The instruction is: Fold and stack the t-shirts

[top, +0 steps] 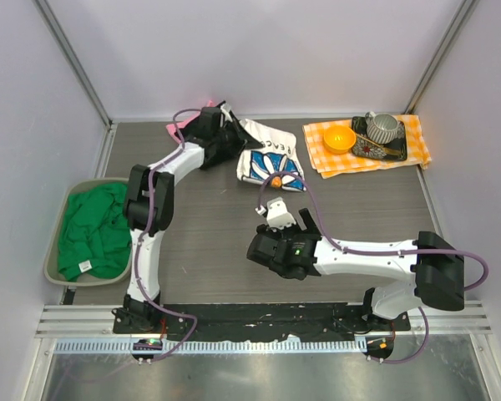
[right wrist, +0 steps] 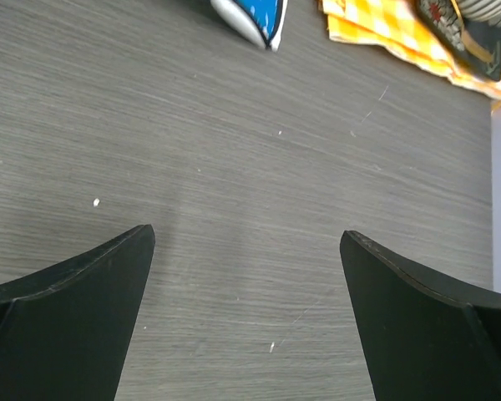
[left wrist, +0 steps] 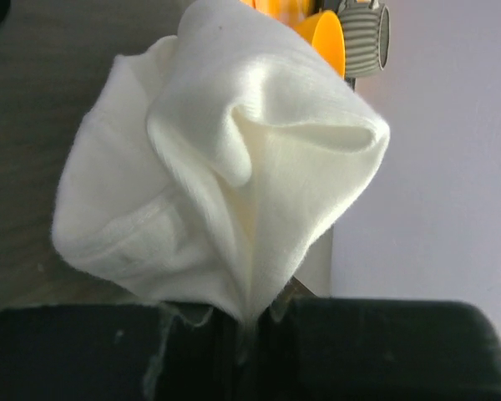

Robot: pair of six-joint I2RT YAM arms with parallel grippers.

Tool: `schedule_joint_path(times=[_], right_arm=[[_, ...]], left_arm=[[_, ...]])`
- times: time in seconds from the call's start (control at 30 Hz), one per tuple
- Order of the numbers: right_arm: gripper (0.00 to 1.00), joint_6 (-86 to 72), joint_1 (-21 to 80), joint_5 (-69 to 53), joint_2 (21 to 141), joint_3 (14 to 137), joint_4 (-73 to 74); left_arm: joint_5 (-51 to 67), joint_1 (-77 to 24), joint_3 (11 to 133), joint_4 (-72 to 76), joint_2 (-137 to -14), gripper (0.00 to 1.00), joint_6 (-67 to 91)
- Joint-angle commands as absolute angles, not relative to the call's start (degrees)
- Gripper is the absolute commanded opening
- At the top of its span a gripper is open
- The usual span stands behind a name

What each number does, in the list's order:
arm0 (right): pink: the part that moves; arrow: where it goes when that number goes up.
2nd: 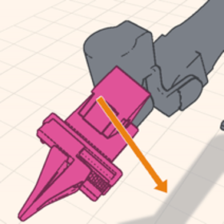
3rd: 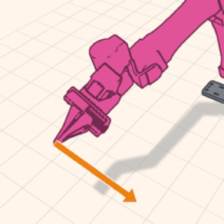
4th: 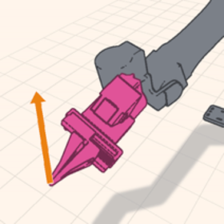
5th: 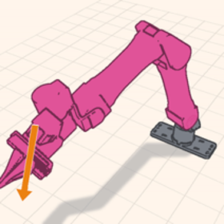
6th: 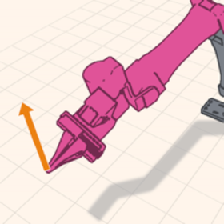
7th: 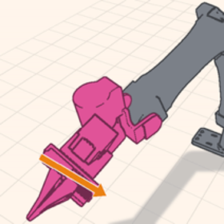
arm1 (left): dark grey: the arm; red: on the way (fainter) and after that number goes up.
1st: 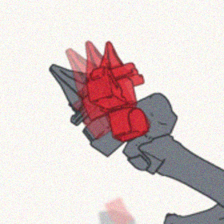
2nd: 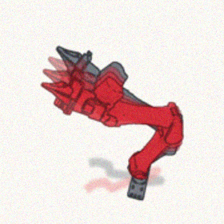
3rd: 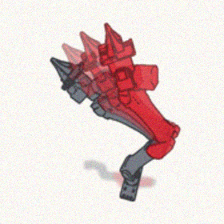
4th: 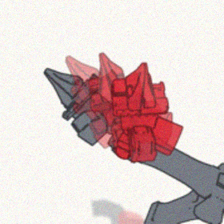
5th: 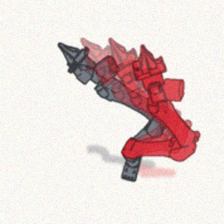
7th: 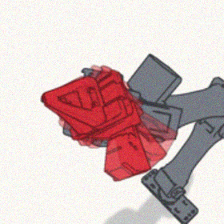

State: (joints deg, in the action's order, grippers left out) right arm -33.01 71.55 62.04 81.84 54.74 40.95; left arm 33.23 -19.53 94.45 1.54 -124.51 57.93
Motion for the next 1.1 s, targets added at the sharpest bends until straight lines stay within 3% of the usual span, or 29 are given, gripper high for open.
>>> schedule_joint_path(times=[0.0,0.4,0.6,0.93,1.07], right_arm=[[1.0,-39.6,71.5,60.6,79.0,53.4,40.6],[1.0,-41.1,71.5,54.9,75.0,49.0,36.9],[1.0,-40.9,71.5,53.7,75.9,47.5,35.3],[1.0,-40.2,71.5,51.4,78.0,47.1,33.0],[1.0,-40.0,71.5,50.9,78.6,46.9,32.5]], left_arm=[[33.1,-19.1,109.5,-9.9,-131.1,0.0,53.0],[33.6,-13.8,140.3,-13.5,-149.3,0.0,54.0],[32.1,-11.0,136.1,-7.0,-146.1,0.0,53.6],[24.5,-8.4,114.2,10.9,-131.9,0.0,52.0],[23.3,-7.6,110.7,14.1,-127.6,0.0,51.9]])
